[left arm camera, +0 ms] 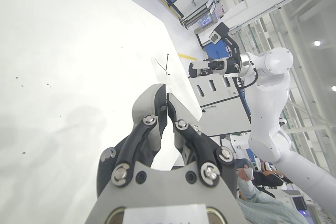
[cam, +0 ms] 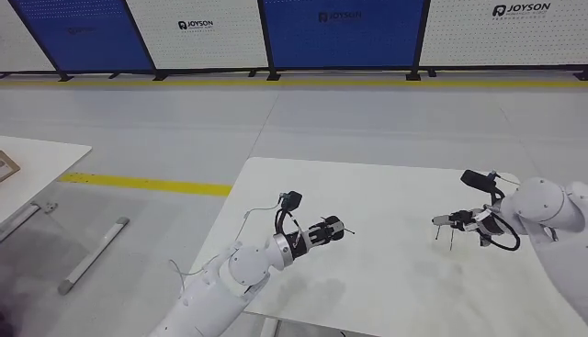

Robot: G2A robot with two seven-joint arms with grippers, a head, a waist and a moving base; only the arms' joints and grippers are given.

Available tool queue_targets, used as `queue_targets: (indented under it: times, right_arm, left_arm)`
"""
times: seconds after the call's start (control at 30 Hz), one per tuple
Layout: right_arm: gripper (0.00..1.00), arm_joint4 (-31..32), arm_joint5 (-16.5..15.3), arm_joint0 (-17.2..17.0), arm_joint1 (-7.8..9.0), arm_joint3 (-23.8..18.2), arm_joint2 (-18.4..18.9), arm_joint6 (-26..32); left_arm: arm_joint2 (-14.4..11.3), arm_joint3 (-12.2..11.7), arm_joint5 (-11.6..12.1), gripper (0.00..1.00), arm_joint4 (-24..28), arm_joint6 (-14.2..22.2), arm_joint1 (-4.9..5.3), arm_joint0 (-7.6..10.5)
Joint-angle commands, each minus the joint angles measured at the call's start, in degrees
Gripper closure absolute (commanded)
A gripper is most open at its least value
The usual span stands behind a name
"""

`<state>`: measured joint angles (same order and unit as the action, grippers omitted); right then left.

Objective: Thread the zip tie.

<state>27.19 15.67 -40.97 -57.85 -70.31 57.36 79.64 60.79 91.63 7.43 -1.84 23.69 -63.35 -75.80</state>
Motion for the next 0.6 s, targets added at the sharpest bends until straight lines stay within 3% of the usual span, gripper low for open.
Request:
queue_targets:
  times: [0.0,0.17,0.27,0.37,0.5,0.57]
  right_arm:
    - [0.00,0.0,0.0,0.0,0.01,-0.1,0.0,0.0]
    - [0.00,-0.1,-0.2,-0.4,0.00,-0.1,0.1,-1.1]
    - [0.00,-1.7,-2.1,-1.2,0.12,0.7,0.8,-1.7]
    - [0.00,-3.1,-5.2,0.0,-0.29,4.1,-0.1,-1.4]
    - [0.00,-5.1,-5.9,3.2,-1.82,10.4,-2.8,-2.7]
    - [0.00,-5.1,-5.9,3.2,-1.82,10.4,-2.8,-2.7]
  left_arm:
    - [0.0,0.0,0.0,1.00,0.0,0.0,0.00,0.00]
    - [0.0,0.0,0.0,1.00,0.0,0.0,0.00,0.00]
    - [0.0,0.0,0.0,1.00,0.0,0.0,0.00,0.00]
    - [0.0,0.0,0.0,1.00,0.0,0.0,0.00,0.00]
    - [0.0,0.0,0.0,1.00,0.0,0.0,0.00,0.00]
    - [0.0,0.0,0.0,1.00,0.0,0.0,0.00,0.00]
